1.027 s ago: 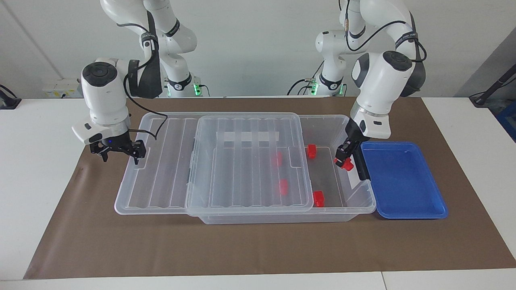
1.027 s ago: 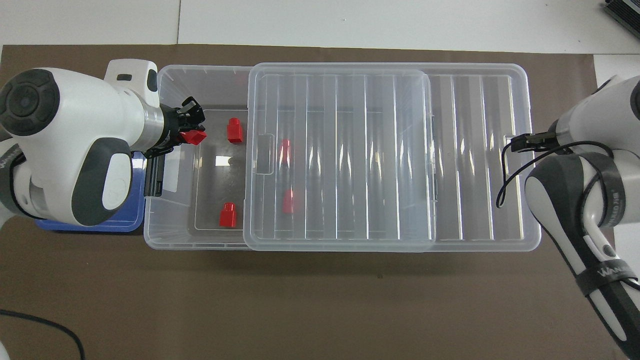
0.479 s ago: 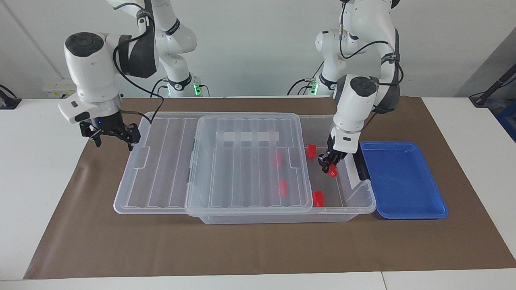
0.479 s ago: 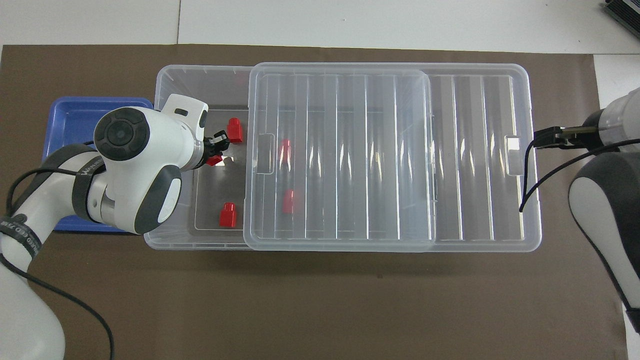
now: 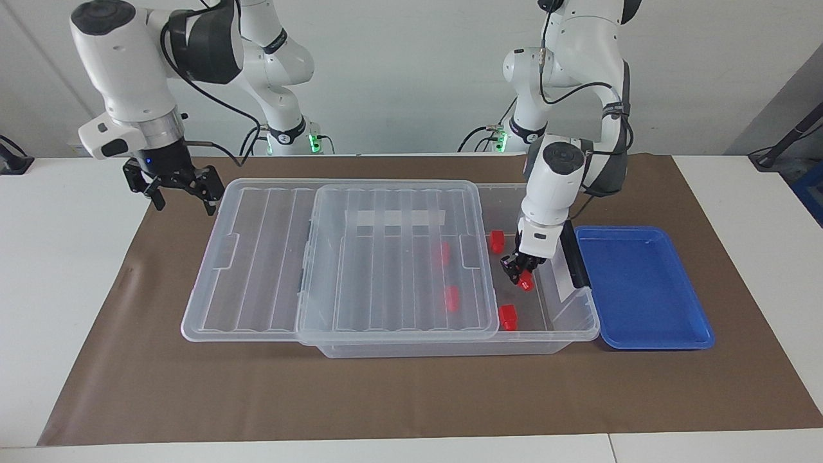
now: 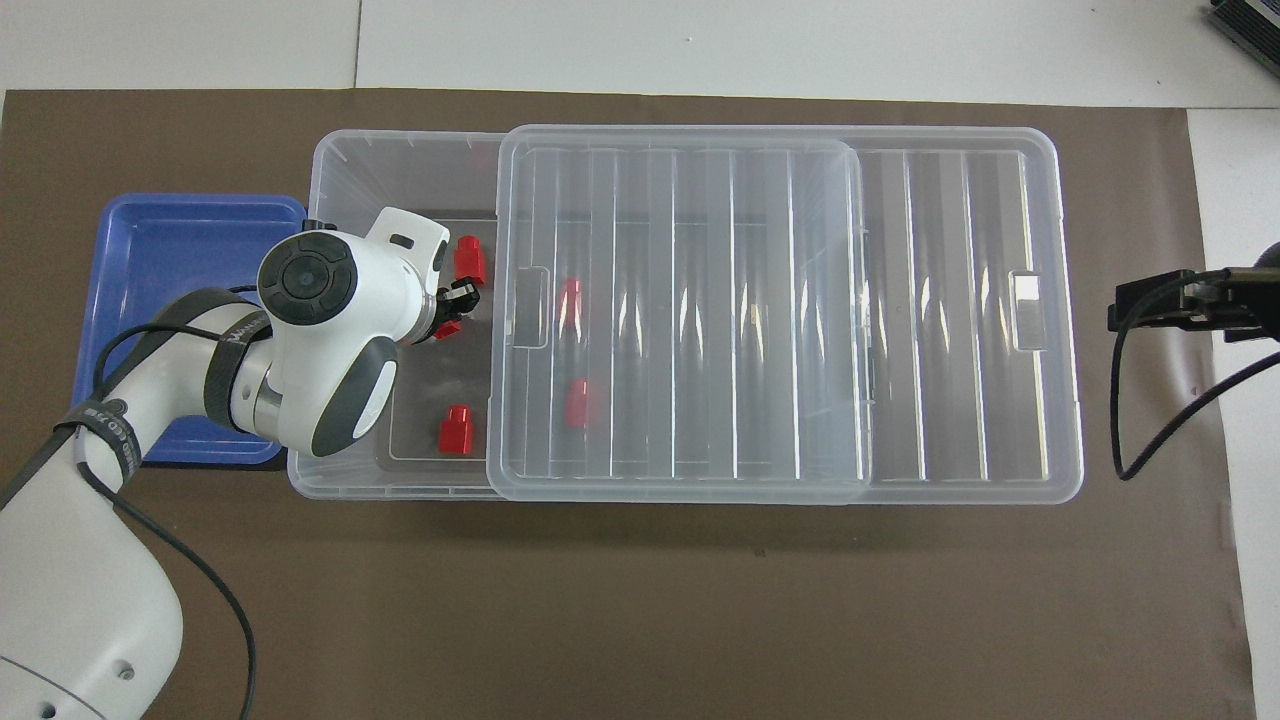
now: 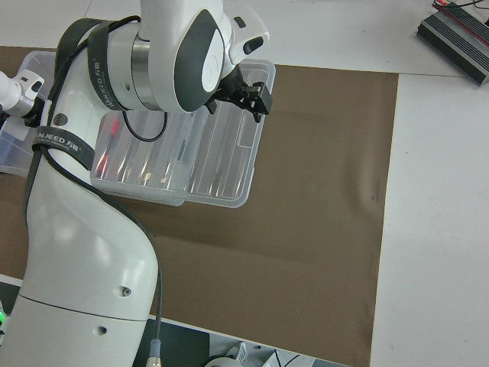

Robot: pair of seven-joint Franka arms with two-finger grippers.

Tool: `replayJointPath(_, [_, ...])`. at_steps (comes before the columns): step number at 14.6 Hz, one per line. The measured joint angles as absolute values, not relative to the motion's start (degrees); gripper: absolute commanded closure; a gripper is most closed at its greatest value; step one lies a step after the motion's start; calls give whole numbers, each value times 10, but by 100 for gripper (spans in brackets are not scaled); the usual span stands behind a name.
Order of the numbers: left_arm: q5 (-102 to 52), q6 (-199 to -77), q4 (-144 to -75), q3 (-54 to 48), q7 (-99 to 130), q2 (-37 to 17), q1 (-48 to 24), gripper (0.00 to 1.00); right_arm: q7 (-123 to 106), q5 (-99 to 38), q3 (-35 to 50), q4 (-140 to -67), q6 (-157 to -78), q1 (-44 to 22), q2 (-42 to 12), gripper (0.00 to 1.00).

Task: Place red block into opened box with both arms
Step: 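Lower the red block into the box and open the left gripper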

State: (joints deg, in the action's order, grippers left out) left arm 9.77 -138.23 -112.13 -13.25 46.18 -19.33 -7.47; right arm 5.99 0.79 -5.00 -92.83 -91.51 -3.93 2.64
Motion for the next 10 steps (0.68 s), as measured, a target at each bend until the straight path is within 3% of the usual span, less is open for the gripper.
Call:
replayJointPath(2, [104, -1386, -1121, -133, 462, -198, -75, 100, 63, 3, -51, -926, -911, -39, 26, 0])
replayJointPath(3, [105, -1386, -1122, -133, 462, -199, -75, 93, 64, 3, -51, -926, -911, -39, 26, 0])
replayJointPath(6, [106, -1386, -1122, -133, 461, -200, -75, 46, 64, 3, -51, -926, -910, -39, 26, 0])
replayJointPath(7, [106, -1386, -1122, -133, 461, -200, -75, 10, 64, 3, -51, -926, -909, -39, 26, 0])
replayJointPath(8, [106, -1387, -1122, -132, 461, -200, -75, 0, 64, 3, -51, -926, -908, -39, 26, 0])
replayJointPath(10, [106, -1388, -1122, -132, 462, -200, -75, 0, 64, 3, -51, -926, -908, -39, 26, 0])
